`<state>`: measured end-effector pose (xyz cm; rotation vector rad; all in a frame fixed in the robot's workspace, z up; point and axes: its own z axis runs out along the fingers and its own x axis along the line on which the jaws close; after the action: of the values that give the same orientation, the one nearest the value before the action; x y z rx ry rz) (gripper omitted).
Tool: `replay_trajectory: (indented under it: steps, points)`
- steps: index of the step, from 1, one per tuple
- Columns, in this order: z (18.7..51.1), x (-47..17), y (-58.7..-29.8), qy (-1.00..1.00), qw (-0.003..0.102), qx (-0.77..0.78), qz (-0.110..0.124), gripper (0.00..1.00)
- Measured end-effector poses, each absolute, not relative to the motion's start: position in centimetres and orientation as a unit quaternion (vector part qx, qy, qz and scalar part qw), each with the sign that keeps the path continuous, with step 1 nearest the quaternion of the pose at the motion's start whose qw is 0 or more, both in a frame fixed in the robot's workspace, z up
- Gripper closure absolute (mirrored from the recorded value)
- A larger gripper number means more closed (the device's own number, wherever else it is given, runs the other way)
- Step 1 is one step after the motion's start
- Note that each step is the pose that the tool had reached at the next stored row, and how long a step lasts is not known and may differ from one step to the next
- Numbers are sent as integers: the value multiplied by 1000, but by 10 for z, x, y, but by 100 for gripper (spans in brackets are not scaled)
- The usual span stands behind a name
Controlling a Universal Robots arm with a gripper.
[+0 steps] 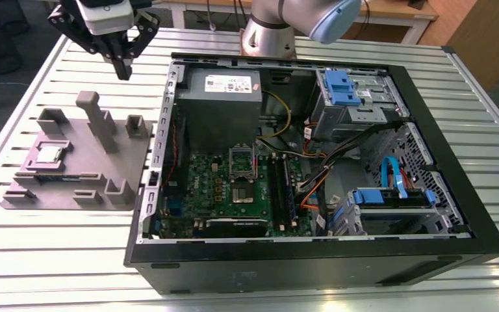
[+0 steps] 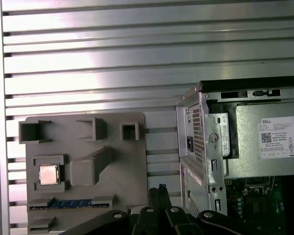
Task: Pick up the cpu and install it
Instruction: 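Reach for the cpu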
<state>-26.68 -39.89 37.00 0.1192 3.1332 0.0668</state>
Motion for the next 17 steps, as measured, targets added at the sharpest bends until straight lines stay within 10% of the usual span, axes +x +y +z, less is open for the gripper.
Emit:
replay_trajectory:
  steps: [17]
  points:
    - [370,-272,-399,999,3,38,21,89]
